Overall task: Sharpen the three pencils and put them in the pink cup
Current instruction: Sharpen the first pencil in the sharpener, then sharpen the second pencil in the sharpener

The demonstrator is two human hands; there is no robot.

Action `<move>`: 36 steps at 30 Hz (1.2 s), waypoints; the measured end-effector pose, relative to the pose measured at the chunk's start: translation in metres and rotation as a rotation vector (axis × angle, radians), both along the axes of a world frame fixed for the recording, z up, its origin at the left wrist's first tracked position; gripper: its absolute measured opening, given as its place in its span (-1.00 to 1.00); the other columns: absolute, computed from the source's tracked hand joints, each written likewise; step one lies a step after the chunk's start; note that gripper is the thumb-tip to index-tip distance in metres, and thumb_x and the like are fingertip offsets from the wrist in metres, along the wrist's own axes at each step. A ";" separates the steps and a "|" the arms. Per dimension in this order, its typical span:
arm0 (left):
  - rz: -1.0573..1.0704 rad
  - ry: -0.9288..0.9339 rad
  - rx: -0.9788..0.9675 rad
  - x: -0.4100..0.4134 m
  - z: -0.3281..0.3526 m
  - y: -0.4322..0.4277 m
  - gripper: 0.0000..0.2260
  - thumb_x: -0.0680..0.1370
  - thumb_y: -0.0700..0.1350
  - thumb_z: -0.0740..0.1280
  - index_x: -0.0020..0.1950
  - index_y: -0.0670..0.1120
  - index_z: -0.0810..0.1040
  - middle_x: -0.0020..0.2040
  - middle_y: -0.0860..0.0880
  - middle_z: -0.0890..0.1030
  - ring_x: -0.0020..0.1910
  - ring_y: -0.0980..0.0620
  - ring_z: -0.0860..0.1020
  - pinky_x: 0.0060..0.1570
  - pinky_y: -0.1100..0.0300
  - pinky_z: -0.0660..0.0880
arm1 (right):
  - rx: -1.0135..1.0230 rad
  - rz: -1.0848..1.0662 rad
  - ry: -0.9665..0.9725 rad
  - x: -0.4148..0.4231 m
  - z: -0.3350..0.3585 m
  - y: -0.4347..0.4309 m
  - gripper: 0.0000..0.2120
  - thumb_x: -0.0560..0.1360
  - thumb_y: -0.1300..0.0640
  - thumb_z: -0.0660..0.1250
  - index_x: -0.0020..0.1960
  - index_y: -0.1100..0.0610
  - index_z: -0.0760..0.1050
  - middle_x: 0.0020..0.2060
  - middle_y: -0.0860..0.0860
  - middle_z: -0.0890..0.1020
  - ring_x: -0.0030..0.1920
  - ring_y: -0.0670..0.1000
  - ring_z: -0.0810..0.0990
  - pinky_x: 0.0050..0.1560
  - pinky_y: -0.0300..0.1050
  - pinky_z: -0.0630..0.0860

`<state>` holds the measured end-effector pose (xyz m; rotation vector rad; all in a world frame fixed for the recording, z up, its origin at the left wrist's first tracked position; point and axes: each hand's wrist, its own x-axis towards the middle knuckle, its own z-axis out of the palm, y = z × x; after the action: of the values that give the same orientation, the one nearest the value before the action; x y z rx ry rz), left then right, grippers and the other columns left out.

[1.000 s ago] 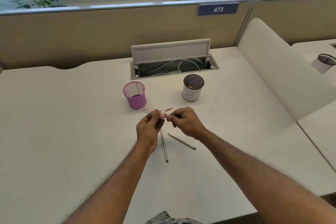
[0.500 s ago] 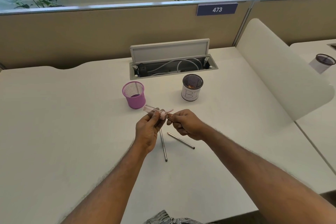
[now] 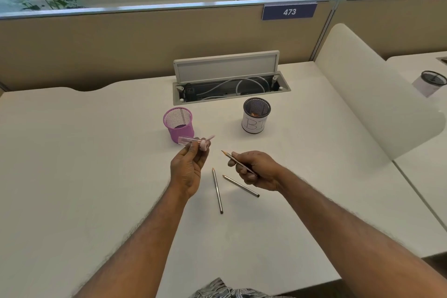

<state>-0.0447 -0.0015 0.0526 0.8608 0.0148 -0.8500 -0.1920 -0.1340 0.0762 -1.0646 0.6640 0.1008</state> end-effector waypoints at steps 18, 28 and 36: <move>-0.004 0.040 0.022 -0.014 -0.006 0.009 -0.83 0.61 -0.18 0.26 -0.05 -0.22 0.61 -0.16 -0.11 0.68 -0.10 0.02 0.68 -0.04 0.20 0.60 | -0.385 -0.225 0.065 -0.011 -0.047 -0.001 -0.89 0.59 0.16 0.29 -0.07 0.18 0.51 -0.37 0.08 0.54 -0.52 -0.09 0.31 -0.48 -0.22 0.22; -0.004 0.041 0.073 -0.020 -0.013 0.015 -0.80 0.62 -0.19 0.25 -0.13 -0.19 0.61 -0.23 -0.07 0.66 -0.11 0.03 0.68 -0.03 0.21 0.60 | -0.991 -0.216 0.199 -0.017 -0.094 -0.009 -0.97 0.47 0.13 0.43 -0.11 0.08 0.63 -0.23 -0.02 0.56 -0.21 -0.06 0.51 -0.15 -0.22 0.40; 0.007 0.043 0.101 -0.019 -0.014 0.021 -0.80 0.62 -0.19 0.25 -0.14 -0.18 0.61 -0.23 -0.07 0.67 -0.11 0.04 0.68 -0.06 0.22 0.60 | -1.367 -0.265 0.292 -0.017 -0.114 -0.012 -0.91 0.45 0.10 0.45 -0.06 0.03 0.70 -0.18 0.00 0.61 -0.11 0.08 0.51 -0.11 -0.03 0.30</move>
<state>-0.0635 0.0197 0.0387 0.9367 0.0996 -0.8672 -0.2085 -0.1457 -0.0374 -2.2705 1.1716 -0.5155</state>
